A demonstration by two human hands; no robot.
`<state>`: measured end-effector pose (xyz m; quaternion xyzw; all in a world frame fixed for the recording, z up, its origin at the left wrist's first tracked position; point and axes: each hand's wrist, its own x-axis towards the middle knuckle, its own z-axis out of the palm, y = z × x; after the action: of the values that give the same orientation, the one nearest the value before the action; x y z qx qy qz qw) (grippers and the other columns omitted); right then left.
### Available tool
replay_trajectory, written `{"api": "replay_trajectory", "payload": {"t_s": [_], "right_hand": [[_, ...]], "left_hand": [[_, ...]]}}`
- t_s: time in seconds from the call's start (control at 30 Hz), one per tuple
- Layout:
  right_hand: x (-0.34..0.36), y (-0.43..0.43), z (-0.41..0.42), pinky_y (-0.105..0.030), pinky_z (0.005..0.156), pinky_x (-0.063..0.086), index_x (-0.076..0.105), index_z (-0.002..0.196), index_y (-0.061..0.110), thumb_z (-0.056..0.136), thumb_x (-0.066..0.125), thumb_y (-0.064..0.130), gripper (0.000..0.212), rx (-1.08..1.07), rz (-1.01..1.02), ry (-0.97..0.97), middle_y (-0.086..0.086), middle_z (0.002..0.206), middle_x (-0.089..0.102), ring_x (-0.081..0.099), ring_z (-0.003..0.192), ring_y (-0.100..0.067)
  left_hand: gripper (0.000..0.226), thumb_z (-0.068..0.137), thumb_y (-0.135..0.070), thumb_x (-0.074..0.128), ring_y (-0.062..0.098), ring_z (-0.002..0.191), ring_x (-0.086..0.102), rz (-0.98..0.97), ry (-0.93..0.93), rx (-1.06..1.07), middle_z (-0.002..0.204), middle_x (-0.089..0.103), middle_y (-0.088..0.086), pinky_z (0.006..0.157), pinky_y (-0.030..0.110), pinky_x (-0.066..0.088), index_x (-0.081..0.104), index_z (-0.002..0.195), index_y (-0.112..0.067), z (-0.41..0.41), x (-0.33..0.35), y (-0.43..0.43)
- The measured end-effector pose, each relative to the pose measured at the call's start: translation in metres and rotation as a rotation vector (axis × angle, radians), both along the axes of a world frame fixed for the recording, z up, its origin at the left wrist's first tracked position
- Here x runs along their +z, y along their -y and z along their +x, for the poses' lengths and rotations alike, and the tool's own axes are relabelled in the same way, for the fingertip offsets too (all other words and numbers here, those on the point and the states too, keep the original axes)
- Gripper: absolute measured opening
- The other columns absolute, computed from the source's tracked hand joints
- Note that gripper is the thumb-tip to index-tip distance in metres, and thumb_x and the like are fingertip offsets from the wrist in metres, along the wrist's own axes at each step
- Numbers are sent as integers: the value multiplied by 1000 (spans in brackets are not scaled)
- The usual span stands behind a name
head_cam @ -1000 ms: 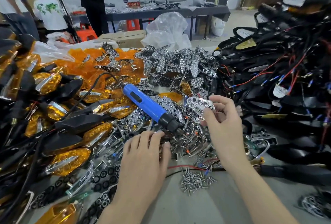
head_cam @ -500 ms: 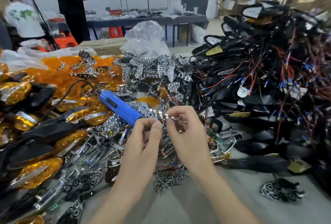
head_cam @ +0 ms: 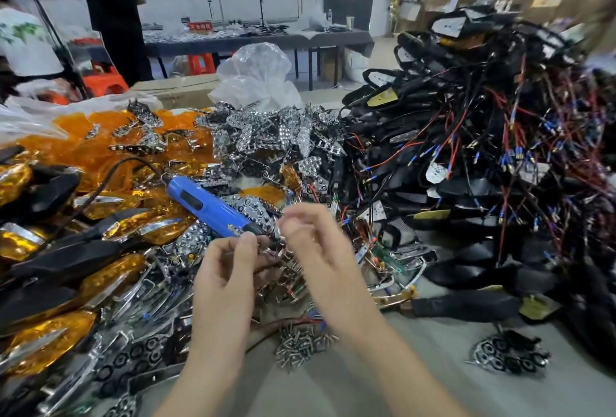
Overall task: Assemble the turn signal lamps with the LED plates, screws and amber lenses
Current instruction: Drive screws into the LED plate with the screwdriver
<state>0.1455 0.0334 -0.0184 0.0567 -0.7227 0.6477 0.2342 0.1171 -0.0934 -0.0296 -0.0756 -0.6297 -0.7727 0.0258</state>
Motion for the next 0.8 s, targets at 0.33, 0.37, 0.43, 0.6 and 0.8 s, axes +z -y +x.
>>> {"api": "replay_trajectory", "payload": {"t_s": [0.33, 0.37, 0.43, 0.6, 0.8], "right_hand": [[40, -102, -13, -36, 88, 62, 47, 108, -1, 105, 57, 29, 32, -548, -1165, 144, -16, 113, 62, 70, 99, -24], [44, -106, -16, -37, 91, 61, 46, 101, -2, 104, 59, 26, 31, -560, -1195, 144, -17, 110, 62, 70, 98, -25], [51, -117, -21, -35, 93, 60, 46, 109, -1, 104, 61, 22, 28, -556, -1252, 143, -17, 106, 61, 68, 94, -22], [55, -128, -27, -26, 64, 63, 55, 107, 7, 104, 60, 16, 11, -484, -1494, 32, -8, 113, 63, 68, 81, -18], [53, -125, -34, -19, 58, 60, 56, 116, 7, 106, 56, 13, 12, -466, -1506, -25, -14, 98, 64, 67, 73, -16]], "left_hand": [[23, 88, -59, 63, 41, 79, 63, -217, -205, -25, 92, 66, 6, 76, 64, 53, 57, 83, -37, 26, -2, -6], [25, 87, -61, 63, 43, 79, 62, -216, -209, -28, 91, 65, 7, 75, 64, 52, 56, 83, -37, 27, -3, -7], [28, 87, -62, 60, 43, 79, 61, -222, -206, -37, 87, 63, 8, 75, 64, 53, 57, 85, -35, 27, -3, -7], [21, 87, -58, 58, 38, 77, 61, -231, -206, -63, 81, 60, 5, 69, 55, 54, 55, 84, -37, 29, -1, -6], [22, 86, -57, 58, 35, 74, 59, -166, -208, -75, 77, 57, 2, 56, 15, 51, 54, 82, -36, 26, 2, -2]]}}
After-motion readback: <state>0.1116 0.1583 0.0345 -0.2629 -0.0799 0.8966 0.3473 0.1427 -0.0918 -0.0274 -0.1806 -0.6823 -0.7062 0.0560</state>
